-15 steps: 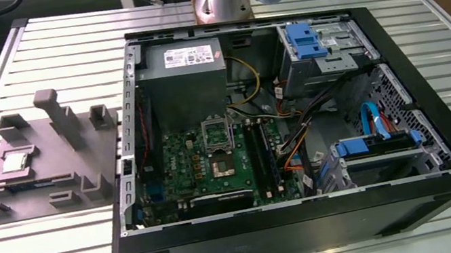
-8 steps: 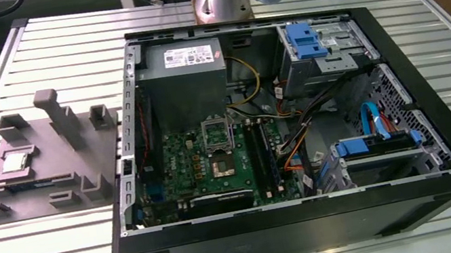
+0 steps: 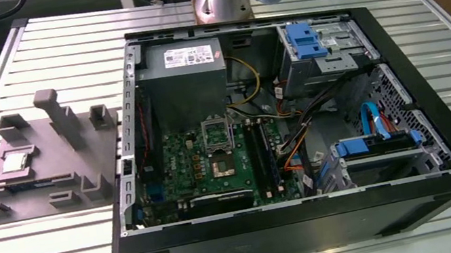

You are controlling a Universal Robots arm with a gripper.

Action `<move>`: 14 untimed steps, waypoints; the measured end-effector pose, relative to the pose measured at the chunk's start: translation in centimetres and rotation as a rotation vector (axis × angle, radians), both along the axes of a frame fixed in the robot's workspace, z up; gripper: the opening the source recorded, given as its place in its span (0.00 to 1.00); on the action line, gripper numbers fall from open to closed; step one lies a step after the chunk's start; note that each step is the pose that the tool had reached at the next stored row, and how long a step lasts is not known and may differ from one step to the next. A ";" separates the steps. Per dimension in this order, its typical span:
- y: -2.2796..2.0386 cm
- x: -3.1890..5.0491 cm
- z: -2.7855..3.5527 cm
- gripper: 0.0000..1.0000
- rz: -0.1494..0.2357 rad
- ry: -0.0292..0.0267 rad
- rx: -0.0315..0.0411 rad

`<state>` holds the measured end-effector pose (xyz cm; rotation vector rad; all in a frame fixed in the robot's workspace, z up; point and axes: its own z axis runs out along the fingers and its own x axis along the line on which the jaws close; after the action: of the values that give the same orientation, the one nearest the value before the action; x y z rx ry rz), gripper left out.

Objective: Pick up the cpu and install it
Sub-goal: 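Pick up the cpu and move it towards the insertion slot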

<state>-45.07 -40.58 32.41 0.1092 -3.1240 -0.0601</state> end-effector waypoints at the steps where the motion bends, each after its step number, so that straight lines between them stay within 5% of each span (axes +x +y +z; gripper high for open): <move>1: 0.00 0.00 -0.04 0.71 0.000 0.0000 0.0000; 14: -0.06 0.00 -0.72 0.71 0.000 0.0000 0.0000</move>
<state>-45.06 -40.64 31.69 0.1093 -3.1240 -0.0600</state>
